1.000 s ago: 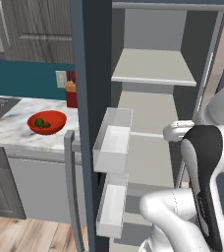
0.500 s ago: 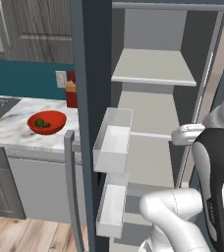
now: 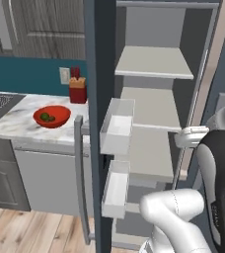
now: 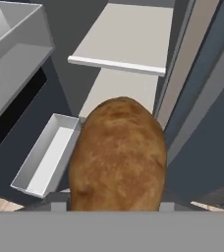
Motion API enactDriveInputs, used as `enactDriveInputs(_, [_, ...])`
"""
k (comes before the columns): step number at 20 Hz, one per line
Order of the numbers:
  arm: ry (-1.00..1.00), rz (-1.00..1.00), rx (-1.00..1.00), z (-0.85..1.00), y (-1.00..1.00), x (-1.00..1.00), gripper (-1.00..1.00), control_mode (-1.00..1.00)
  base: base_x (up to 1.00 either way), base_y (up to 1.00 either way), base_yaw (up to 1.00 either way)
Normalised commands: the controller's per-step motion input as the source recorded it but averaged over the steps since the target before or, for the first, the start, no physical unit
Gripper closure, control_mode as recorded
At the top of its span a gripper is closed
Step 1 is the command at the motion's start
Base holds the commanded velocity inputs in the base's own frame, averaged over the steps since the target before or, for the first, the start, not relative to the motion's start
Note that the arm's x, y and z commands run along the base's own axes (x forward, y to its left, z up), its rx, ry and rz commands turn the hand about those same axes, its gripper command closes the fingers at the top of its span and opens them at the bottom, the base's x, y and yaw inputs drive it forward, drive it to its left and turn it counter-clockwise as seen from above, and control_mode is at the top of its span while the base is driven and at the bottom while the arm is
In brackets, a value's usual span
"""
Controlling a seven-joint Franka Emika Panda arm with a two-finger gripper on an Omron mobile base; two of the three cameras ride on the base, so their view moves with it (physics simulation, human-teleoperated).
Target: Take the potato, chicken drumstick, and lime from the freezer and place them in the bowl on the counter.
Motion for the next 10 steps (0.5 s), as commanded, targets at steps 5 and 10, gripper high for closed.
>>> enactDriveInputs(5, [0.00, 0.00, 0.00, 0.00, 0.00, 0.00, 1.00, 1.00, -0.82, 0.99, 0.03])
enactDriveInputs(10, [0.00, 0.00, 0.00, 0.00, 0.00, 0.00, 1.00, 1.00, -0.37, 0.94, 0.42])
